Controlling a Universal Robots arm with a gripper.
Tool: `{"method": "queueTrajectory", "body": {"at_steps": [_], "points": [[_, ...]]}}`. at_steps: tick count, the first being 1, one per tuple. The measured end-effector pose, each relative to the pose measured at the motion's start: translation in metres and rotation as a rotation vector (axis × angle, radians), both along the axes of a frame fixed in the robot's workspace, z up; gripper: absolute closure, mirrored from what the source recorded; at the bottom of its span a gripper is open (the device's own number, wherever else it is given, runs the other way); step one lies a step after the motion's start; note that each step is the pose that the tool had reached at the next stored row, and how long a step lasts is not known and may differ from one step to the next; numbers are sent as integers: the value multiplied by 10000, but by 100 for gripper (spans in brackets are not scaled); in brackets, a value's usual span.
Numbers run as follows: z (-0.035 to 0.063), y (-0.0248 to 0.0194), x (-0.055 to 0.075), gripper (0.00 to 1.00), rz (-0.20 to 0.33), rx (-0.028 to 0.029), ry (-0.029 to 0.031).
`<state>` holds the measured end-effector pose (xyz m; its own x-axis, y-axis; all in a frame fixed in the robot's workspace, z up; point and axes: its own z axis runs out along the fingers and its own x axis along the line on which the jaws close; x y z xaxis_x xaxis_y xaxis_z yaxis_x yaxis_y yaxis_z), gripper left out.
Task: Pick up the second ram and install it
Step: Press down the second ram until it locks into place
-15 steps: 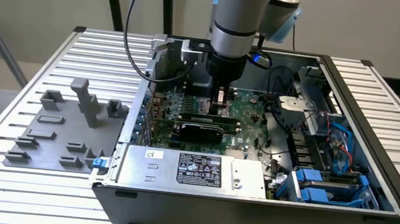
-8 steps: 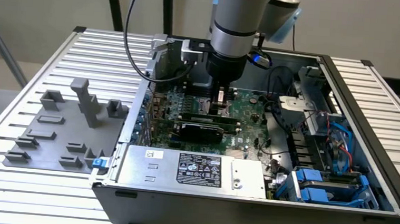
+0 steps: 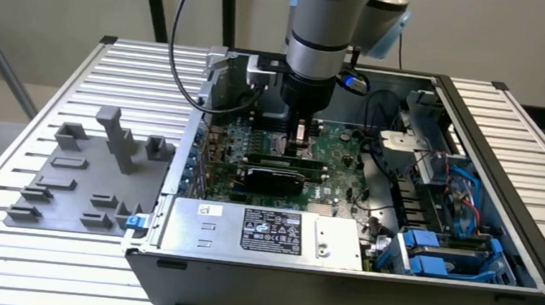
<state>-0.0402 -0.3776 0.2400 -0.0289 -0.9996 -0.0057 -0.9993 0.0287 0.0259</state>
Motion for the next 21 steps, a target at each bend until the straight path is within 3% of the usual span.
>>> {"method": "queueTrajectory", "body": {"at_steps": [10,12,13,16,21], "points": [[-166,13,-11,100,0,-12,-139],[-138,10,-12,100,2,-14,-141],[-106,15,-10,100,1,14,-156],[28,14,-11,100,0,1,-145],[40,14,-11,100,0,3,-143]]}}
